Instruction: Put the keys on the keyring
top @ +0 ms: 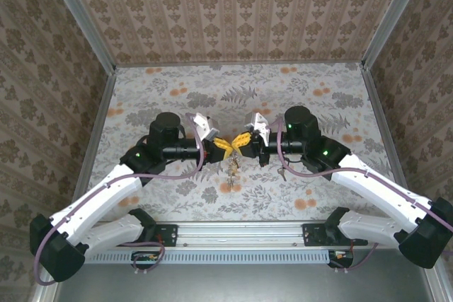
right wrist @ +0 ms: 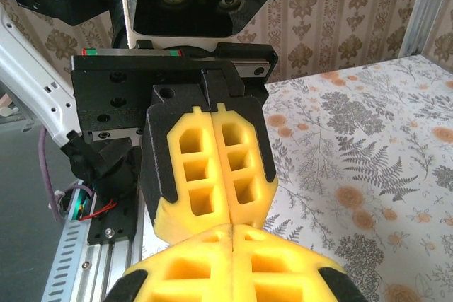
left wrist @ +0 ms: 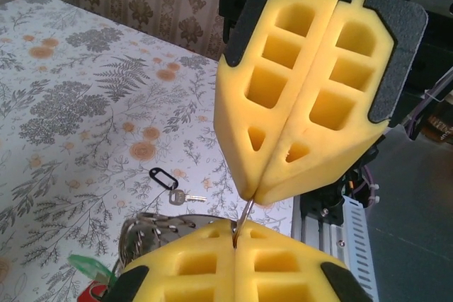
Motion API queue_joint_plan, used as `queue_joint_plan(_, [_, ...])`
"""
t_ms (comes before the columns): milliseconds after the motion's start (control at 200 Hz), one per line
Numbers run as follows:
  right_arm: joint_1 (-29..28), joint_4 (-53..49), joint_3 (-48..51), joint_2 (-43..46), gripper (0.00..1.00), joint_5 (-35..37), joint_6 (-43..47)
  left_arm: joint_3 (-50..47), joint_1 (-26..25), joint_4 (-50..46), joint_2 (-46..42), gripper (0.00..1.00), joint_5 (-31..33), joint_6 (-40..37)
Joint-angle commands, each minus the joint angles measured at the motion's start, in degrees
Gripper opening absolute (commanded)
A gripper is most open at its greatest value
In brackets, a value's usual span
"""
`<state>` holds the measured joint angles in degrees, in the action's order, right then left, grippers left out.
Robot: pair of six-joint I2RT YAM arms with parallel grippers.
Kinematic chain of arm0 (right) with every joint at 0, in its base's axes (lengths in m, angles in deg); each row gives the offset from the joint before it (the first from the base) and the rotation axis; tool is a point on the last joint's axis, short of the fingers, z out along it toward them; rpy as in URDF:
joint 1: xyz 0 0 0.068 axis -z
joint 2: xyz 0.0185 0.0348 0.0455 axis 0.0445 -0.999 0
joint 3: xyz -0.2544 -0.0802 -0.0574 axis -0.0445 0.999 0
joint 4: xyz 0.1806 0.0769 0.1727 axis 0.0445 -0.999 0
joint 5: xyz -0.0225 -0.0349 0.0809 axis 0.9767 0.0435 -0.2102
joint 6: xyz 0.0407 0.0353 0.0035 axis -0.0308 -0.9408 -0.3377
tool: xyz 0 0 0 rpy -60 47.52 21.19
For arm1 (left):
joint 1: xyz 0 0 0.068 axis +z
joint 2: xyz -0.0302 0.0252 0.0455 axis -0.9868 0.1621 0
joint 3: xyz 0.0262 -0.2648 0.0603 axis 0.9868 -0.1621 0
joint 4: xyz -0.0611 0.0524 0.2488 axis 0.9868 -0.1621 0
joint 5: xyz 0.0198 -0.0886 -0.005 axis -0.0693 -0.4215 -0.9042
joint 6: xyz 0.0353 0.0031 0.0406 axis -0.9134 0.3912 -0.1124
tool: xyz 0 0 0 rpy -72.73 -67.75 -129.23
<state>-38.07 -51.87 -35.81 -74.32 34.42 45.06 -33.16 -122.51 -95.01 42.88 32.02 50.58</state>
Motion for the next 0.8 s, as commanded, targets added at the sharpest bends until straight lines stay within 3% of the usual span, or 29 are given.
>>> queue_joint_plan(0, [-0.5, 3.2, -0.5, 0.9, 0.0, -4.9, -0.9, 2.7, 0.0, 1.4, 0.5, 0.0, -1.6, -0.9])
queue_joint_plan(150, [-0.4, -1.6, -1.8, 0.6, 0.0, -3.7, 0.2, 4.1, 0.0, -2.8, 0.0, 0.0, -1.0, -3.1])
queue_joint_plan(280, [-0.4, -8.7, -2.7, 1.7, 0.46, 3.6, 3.4, 7.5, -0.1, -12.4, 0.7, 0.0, 0.2, -8.6])
queue_joint_plan(330, [-0.4, -10.2, -2.6, 2.5, 0.55, 5.3, 4.6, 9.6, -0.1, -17.0, 1.5, 0.0, 0.7, -10.9])
queue_joint_plan(635, [-0.4, -10.6, -0.3, 3.5, 0.5, 6.5, 4.3, 24.0, -2.4, -42.6, 10.9, 0.0, 1.7, -23.4])
queue_joint_plan(795, [-0.4, -9.6, 0.5, 3.8, 0.46, 5.4, 4.9, 27.3, -4.4, -47.7, 13.9, 0.0, 4.6, -25.6])
